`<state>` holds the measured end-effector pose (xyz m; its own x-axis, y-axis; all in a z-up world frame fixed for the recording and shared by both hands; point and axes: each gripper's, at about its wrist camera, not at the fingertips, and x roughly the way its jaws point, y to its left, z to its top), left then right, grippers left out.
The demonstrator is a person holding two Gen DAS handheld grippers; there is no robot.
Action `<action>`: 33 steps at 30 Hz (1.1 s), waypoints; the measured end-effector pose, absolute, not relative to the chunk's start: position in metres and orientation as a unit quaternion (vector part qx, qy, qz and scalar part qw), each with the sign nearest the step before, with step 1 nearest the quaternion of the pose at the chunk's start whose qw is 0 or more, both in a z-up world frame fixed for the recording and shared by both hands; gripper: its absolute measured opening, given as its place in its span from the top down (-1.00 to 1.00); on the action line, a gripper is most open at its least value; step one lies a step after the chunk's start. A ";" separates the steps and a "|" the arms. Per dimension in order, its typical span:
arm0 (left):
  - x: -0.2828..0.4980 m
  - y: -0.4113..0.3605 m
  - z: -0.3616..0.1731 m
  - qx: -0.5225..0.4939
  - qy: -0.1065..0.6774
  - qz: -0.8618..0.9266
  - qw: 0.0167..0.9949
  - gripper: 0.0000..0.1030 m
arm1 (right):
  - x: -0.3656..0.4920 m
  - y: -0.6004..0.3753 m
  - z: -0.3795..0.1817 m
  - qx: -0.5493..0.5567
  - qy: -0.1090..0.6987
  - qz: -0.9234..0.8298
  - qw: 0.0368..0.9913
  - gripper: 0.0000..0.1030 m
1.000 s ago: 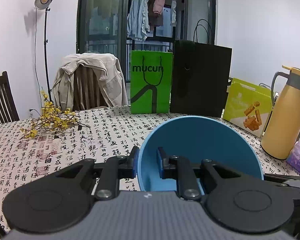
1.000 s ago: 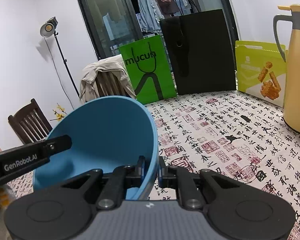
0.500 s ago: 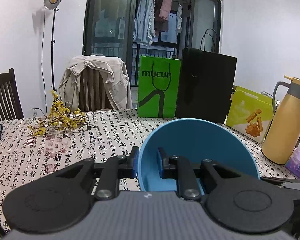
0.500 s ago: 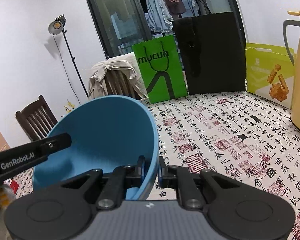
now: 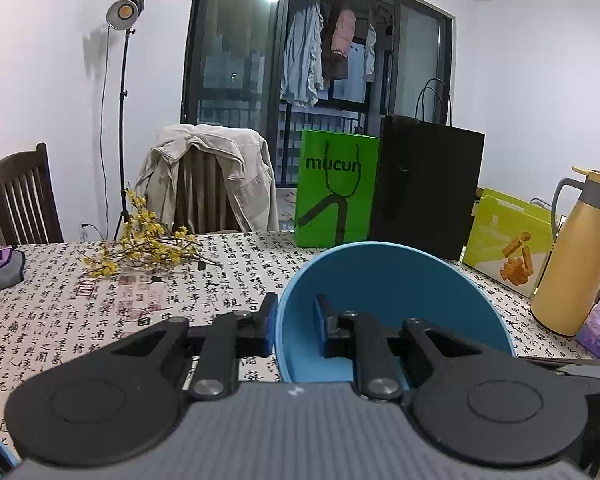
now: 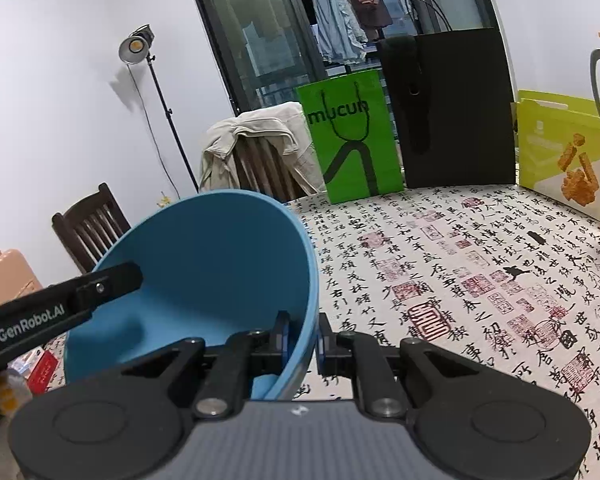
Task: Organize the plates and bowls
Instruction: 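Carry both held blue bowls toward the stone vase and pink suitcase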
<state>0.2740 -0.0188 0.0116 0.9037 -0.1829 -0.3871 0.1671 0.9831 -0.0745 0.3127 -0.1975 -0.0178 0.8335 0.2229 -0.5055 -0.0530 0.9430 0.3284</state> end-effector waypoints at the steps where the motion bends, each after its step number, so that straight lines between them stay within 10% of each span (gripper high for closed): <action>1: 0.273 -0.017 0.012 -0.021 0.200 -0.089 0.976 0.62 | 0.312 -0.196 -0.017 0.152 0.279 0.074 0.945 0.76; 33: 0.227 0.048 0.017 -0.044 0.161 -0.035 0.985 0.62 | 0.295 -0.135 -0.007 0.138 0.275 0.144 0.940 0.75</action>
